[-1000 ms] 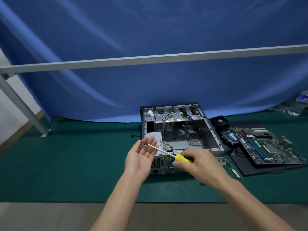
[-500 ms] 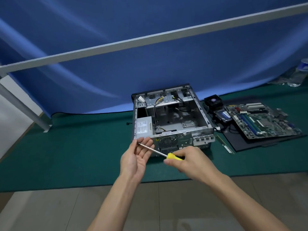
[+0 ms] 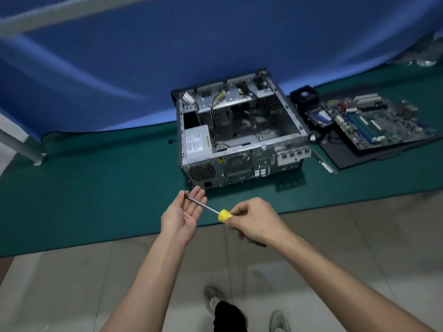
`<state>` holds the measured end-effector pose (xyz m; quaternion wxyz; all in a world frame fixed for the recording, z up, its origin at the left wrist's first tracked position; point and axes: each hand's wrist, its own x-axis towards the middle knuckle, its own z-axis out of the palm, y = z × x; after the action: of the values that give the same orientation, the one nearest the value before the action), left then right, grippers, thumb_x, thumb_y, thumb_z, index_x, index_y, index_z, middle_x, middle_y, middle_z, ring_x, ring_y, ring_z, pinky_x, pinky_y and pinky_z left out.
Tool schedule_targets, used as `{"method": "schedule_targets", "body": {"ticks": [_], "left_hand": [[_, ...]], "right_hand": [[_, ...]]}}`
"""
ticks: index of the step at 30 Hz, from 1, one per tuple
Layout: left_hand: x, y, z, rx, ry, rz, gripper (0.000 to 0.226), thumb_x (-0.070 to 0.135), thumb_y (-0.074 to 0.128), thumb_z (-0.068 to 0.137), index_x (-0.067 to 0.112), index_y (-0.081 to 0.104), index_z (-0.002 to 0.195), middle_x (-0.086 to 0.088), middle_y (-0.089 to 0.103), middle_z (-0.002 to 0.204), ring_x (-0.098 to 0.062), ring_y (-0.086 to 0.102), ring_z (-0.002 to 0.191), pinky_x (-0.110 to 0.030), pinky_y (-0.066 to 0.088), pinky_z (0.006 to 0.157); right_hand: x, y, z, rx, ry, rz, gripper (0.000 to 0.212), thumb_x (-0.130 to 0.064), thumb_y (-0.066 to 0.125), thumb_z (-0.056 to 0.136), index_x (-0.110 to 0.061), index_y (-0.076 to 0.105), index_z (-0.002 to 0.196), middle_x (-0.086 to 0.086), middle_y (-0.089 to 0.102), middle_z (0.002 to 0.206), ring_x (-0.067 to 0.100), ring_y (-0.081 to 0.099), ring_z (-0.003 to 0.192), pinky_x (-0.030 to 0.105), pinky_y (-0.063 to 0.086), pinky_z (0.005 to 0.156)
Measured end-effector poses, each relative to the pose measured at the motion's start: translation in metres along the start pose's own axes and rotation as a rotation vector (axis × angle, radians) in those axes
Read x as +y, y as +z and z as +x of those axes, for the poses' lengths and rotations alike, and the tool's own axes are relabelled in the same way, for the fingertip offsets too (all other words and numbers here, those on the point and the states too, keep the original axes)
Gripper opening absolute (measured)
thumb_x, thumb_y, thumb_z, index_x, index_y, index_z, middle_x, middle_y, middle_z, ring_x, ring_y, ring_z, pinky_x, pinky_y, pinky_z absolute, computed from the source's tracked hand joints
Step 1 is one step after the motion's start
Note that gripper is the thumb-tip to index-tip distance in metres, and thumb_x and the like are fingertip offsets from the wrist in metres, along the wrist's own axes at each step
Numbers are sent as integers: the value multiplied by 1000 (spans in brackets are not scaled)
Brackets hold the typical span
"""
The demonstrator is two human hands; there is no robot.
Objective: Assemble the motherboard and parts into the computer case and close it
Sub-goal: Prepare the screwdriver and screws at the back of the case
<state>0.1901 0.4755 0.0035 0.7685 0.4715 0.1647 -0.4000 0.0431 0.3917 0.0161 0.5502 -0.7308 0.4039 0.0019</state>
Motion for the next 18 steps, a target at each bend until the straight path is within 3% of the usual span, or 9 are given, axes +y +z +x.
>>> {"method": "schedule_targets", "body": {"ticks": [5, 9, 13, 18], "left_hand": [[-17, -23, 41, 60, -142, 57, 27, 16, 38, 102, 5, 54, 85, -13, 68, 87, -26, 65, 86, -38, 52, 71], [-25, -33, 62, 75, -210, 69, 29, 13, 33, 102, 4, 58, 90, -11, 70, 86, -23, 68, 78, -35, 53, 65], [-24, -35, 79, 84, -240, 113, 25, 10, 37, 99, 5, 60, 92, -9, 71, 87, -20, 68, 78, -33, 53, 65], [-17, -32, 103, 89, -287, 206, 22, 8, 38, 97, 6, 60, 92, -6, 69, 90, -16, 67, 77, -31, 53, 66]], "right_hand": [[34, 41, 19, 81, 74, 40, 25, -37, 69, 82, -12, 72, 75, 13, 69, 72, 30, 65, 69, 36, 54, 62], [50, 72, 28, 138, 116, 91, 29, -41, 64, 87, -16, 71, 75, 11, 69, 73, 30, 65, 71, 32, 52, 64], [56, 100, 38, 190, 139, 140, 38, -34, 59, 90, -2, 61, 70, 20, 64, 69, 35, 61, 71, 33, 44, 57], [54, 129, 58, 222, 211, 226, 34, -32, 57, 92, -8, 60, 68, 15, 65, 71, 36, 64, 69, 38, 52, 66]]}}
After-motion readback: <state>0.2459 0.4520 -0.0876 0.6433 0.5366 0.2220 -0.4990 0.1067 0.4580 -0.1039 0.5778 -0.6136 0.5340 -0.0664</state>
